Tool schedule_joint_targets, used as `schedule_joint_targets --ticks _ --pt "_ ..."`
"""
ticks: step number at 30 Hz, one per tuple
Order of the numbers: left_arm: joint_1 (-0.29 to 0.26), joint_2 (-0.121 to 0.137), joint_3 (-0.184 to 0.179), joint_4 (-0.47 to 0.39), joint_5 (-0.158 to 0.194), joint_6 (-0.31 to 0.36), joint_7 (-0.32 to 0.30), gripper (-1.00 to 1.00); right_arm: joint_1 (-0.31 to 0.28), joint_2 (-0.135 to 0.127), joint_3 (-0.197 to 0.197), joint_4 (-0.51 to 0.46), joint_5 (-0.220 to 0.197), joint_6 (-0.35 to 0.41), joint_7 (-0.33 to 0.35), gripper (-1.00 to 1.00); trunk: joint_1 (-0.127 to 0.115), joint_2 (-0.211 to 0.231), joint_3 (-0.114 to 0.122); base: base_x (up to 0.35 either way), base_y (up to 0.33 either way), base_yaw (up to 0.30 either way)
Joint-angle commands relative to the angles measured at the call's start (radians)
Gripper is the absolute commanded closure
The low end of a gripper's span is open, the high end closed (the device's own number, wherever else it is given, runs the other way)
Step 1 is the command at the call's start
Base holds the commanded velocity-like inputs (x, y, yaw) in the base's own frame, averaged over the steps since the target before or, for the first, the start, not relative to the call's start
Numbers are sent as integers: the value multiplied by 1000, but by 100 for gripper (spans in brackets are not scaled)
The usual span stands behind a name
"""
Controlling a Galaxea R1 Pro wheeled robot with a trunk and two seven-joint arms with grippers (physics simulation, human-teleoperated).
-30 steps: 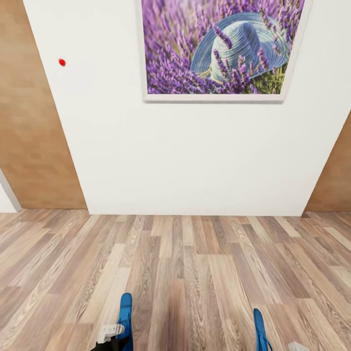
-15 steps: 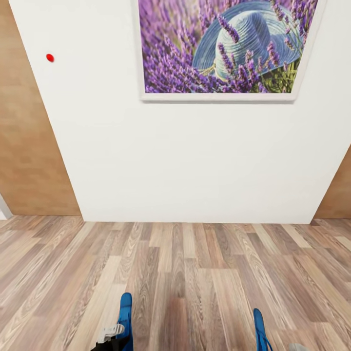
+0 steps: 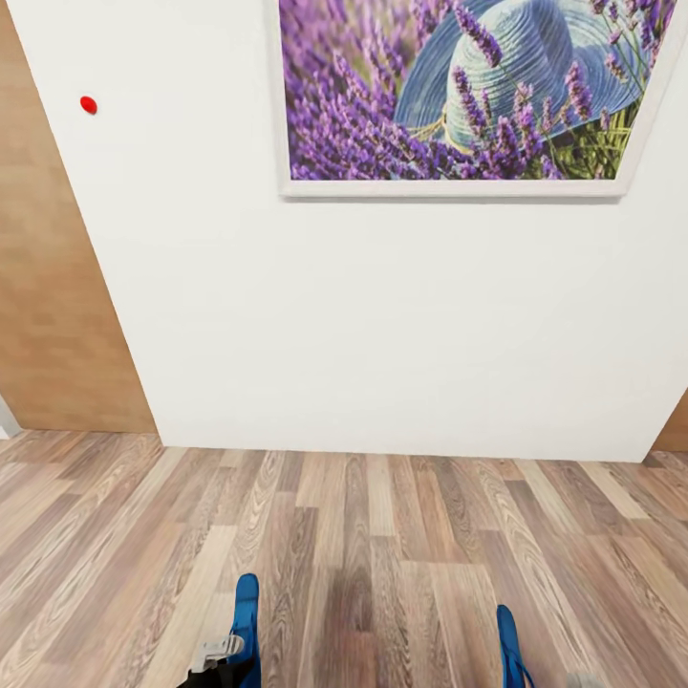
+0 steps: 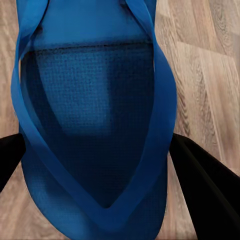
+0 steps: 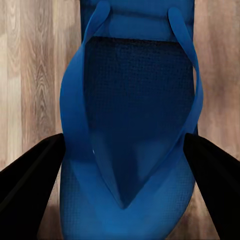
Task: In the bedroom, move the book from the bed onto either nightstand, and place the two sandals side by side next to the bed.
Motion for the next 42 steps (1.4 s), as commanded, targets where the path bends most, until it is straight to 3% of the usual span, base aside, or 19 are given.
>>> schedule_joint_targets --ticks 1,42 --pt "0 0 4 1 3 -1 -5 100 0 0 6 -1 -11 6 3 100 0 0 -1 328 0 9" --pt "-1 0 4 1 3 -1 -6 100 0 0 6 -1 -11 6 4 100 0 0 -1 328 0 40"
